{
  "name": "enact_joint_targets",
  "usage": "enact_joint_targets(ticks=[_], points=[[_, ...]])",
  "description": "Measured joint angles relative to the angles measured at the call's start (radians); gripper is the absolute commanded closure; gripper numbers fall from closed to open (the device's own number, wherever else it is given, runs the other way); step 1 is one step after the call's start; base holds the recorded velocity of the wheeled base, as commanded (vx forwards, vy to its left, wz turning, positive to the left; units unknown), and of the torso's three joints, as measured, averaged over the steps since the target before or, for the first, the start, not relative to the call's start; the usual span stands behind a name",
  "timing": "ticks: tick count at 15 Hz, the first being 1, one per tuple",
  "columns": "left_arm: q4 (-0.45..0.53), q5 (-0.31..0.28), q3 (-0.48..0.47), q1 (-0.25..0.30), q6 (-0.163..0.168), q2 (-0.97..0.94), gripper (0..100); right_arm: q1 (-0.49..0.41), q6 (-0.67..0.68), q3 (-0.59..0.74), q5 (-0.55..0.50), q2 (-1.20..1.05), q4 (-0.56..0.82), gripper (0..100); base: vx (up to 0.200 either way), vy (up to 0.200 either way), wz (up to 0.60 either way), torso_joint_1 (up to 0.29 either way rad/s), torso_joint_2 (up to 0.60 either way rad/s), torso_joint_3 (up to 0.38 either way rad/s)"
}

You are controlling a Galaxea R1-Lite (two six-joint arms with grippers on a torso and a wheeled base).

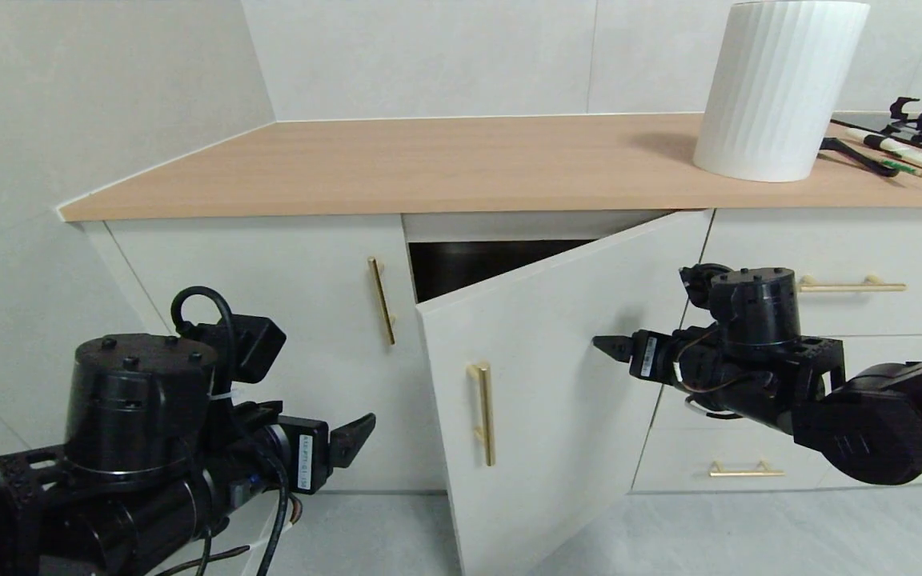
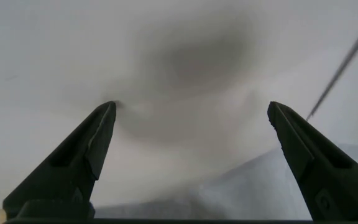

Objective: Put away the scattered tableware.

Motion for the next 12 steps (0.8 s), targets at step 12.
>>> enact_joint_targets(ticks=[12], points=[[-0.027, 0.024, -0.005, 0.0, -0.001, -0.002, 0, 0.006, 0.085, -0.086, -0.159, 0.105, -0.129, 0, 0.0, 0.0, 0.0, 0.0, 0.0, 0.0]])
